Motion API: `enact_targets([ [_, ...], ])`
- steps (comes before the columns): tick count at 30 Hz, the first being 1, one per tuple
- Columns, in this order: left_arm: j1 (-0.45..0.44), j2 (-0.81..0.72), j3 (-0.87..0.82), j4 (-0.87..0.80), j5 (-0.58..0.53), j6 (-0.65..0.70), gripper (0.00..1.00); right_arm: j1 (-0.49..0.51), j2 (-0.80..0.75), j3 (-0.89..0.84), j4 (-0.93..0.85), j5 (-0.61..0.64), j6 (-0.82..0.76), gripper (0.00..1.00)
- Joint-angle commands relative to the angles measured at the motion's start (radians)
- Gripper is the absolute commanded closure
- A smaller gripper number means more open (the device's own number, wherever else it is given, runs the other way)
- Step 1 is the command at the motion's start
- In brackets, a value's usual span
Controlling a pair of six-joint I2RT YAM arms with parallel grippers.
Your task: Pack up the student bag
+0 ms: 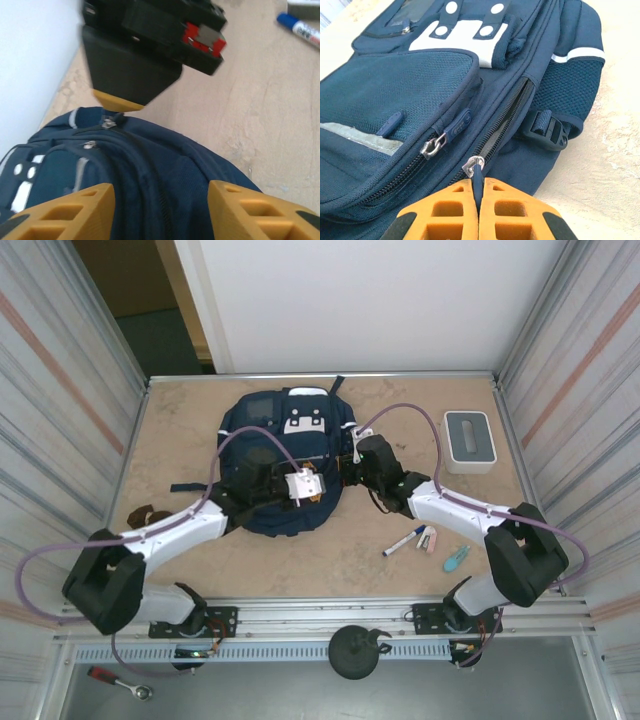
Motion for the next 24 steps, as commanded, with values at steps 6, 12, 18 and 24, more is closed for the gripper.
enact_targets([
  [6, -0.010, 0.078, 0.056, -0.056, -0.159, 0.067, 0.63, 0.011, -0.071, -0.005, 0.021, 0.031, 0.001, 1.00],
  [12, 0.080, 0.000, 0.011, -0.044, 0.021, 0.013, 0.95, 0.006, -0.065, -0.010, 0.003, 0.069, -0.007, 1.00],
  [18, 0.199, -0.133, -0.078, 0.016, 0.303, -0.052, 1.00, -0.018, -0.043, 0.009, -0.029, 0.104, 0.002, 1.00],
  [24, 0.290, -0.214, -0.134, 0.110, 0.517, -0.134, 1.00, -0.070, 0.027, 0.065, -0.064, 0.117, 0.016, 1.00],
])
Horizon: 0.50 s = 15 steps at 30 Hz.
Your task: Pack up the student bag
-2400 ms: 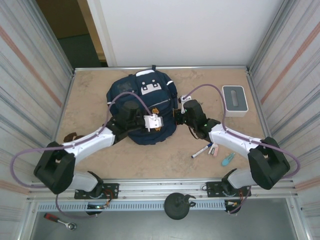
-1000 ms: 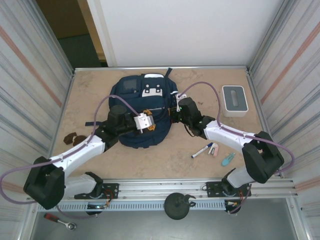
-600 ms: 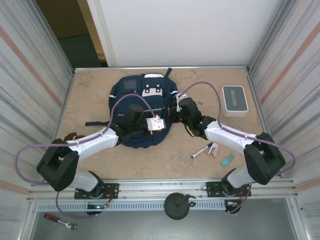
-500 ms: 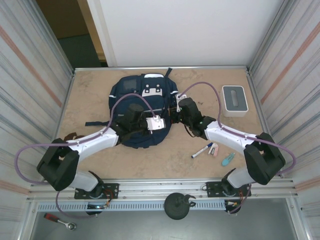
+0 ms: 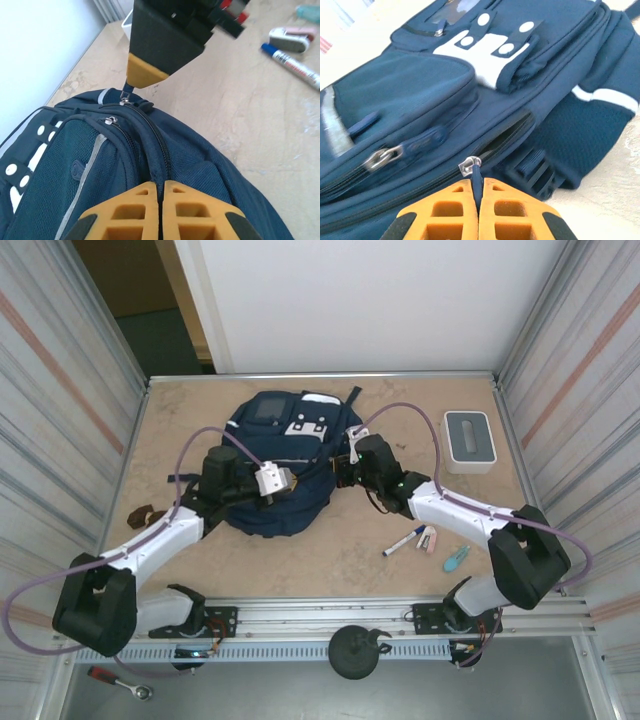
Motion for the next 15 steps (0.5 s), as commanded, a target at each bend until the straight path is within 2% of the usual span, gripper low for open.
enact_targets([
  [1, 0.034, -0.063, -0.008, 0.077, 0.166, -0.062, 1.00, -0.090, 0.049, 0.054, -0.050, 0.149, 0.014, 1.00],
  [6, 0.043, -0.066, -0.010, 0.073, 0.165, -0.058, 1.00, -0.162, 0.137, 0.107, -0.072, 0.136, 0.017, 1.00],
  [10, 0.042, -0.047, 0.002, 0.060, 0.162, -0.058, 1.00, -0.206, 0.163, 0.130, -0.069, 0.016, 0.023, 0.99],
  [15, 0.025, 0.003, 0.030, 0.031, 0.158, -0.051, 1.00, -0.228, 0.123, 0.109, -0.057, -0.181, 0.016, 0.73],
])
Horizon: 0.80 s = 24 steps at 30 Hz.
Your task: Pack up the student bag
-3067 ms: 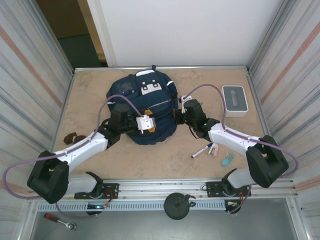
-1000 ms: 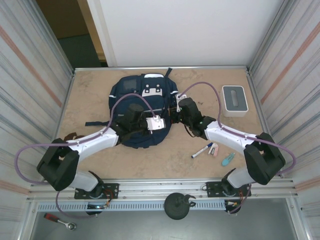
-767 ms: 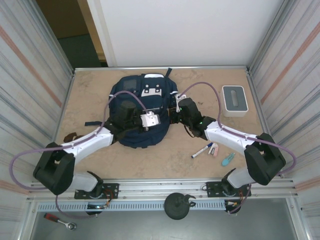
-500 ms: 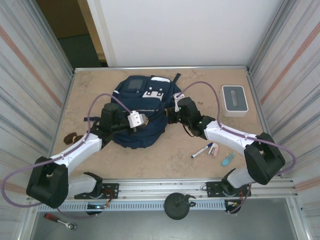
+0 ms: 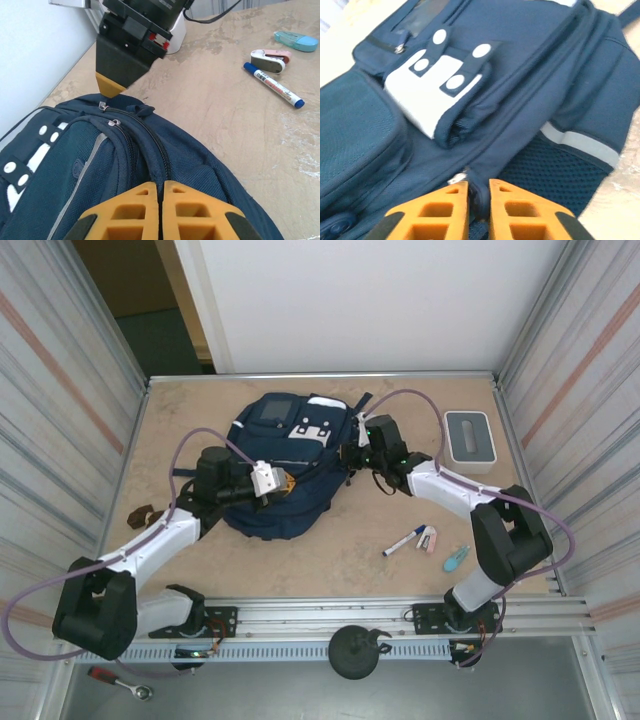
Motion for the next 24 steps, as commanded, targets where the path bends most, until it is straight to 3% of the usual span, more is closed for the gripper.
enact_targets([
  [1, -0.010, 0.013, 0.048, 0.014, 0.063, -0.012, 1.00, -0.074, -0.020, -0.010, -0.011, -0.062, 0.025, 0.68],
  [3, -0.016, 0.031, 0.052, 0.014, 0.062, -0.010, 0.99, -0.123, -0.024, -0.030, 0.003, -0.137, 0.100, 0.58],
  [7, -0.022, 0.047, 0.057, 0.012, 0.062, -0.010, 0.99, -0.203, 0.037, -0.002, -0.033, -0.154, 0.213, 0.40],
  [13, -0.027, 0.041, 0.055, -0.004, 0.046, -0.004, 0.98, -0.243, 0.276, 0.174, -0.041, -0.280, 0.292, 0.35],
  [16, -0.026, 0.045, 0.046, -0.003, 0.024, 0.000, 0.96, -0.248, 0.387, 0.263, -0.024, -0.383, 0.322, 0.46],
  [18, -0.021, 0.048, 0.044, -0.007, -0.002, -0.004, 0.96, -0.252, 0.405, 0.264, -0.003, -0.409, 0.343, 0.63],
  [21, -0.011, 0.051, 0.044, -0.010, -0.060, -0.026, 0.95, -0.269, 0.345, 0.183, 0.024, -0.381, 0.337, 0.85],
  [24, 0.006, 0.064, 0.044, 0.026, -0.131, -0.071, 0.94, -0.280, 0.246, 0.056, 0.045, -0.348, 0.322, 0.94],
])
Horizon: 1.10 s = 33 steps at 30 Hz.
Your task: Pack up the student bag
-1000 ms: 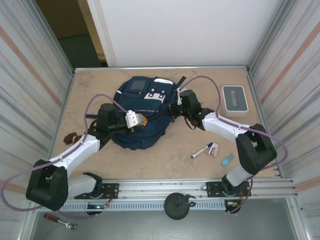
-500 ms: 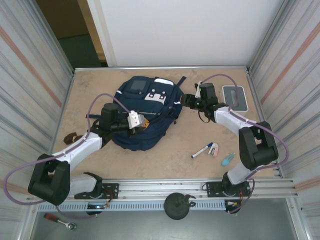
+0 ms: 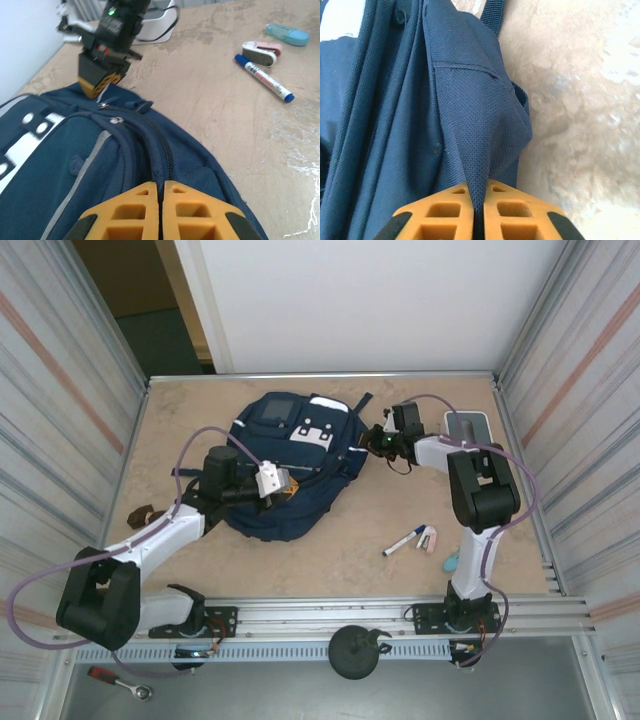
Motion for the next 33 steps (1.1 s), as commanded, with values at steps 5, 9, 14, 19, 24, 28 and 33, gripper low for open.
enact_targets([
  [5, 0.050, 0.047, 0.044, 0.096, -0.238, -0.143, 0.90, 0.008, -0.259, -0.283, -0.001, 0.058, -0.015, 0.95],
  [9, 0.053, 0.053, 0.041, 0.127, -0.386, -0.239, 0.78, 0.094, -0.336, -0.400, 0.035, 0.128, 0.009, 0.90],
  [14, 0.057, -0.007, 0.046, 0.083, -0.678, -0.501, 0.47, 0.331, -0.437, -0.451, 0.035, 0.332, -0.036, 0.77],
  [19, 0.050, -0.098, 0.047, -0.044, -0.782, -0.703, 0.30, 0.443, -0.580, -0.452, -0.032, 0.547, -0.138, 0.54],
  [24, -0.079, -0.096, 0.033, -0.053, -0.945, -0.723, 0.16, 0.430, -0.617, -0.437, -0.001, 0.561, -0.206, 0.46],
  [28, -0.161, 0.014, 0.092, -0.079, -1.070, -0.674, 0.09, 0.399, -0.535, -0.393, 0.042, 0.507, -0.211, 0.45],
  [33, -0.183, 0.130, 0.143, -0.084, -1.110, -0.638, 0.06, 0.381, -0.451, -0.378, 0.094, 0.481, -0.192, 0.45],
])
